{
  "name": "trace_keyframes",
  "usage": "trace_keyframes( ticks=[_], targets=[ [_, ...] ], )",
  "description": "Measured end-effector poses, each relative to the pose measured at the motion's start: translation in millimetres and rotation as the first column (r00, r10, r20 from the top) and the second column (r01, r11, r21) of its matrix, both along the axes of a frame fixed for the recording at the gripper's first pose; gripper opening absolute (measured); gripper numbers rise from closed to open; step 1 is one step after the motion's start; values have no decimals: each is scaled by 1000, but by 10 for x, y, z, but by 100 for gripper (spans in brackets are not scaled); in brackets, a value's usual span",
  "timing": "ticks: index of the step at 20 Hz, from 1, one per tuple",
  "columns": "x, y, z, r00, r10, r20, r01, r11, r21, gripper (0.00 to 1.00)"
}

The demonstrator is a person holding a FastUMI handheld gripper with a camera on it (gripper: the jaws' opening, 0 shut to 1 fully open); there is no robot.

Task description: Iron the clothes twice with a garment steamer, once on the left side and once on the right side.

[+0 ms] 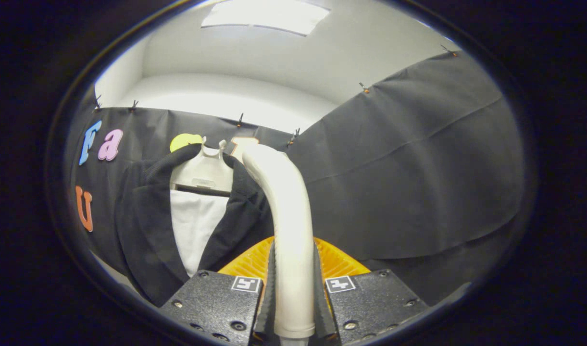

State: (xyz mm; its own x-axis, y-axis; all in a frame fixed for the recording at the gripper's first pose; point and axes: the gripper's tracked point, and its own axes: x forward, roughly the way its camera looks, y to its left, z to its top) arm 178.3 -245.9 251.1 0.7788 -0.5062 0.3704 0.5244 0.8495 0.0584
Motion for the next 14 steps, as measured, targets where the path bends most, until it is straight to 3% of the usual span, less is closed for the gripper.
trace_keyframes(
  ticks=[7, 14],
  targets=[
    [607, -180, 242, 999, 31, -37, -33, 998, -50, 36],
    [579, -154, -153, 996, -17, -86, 8, 995, -95, 36]
  ],
)
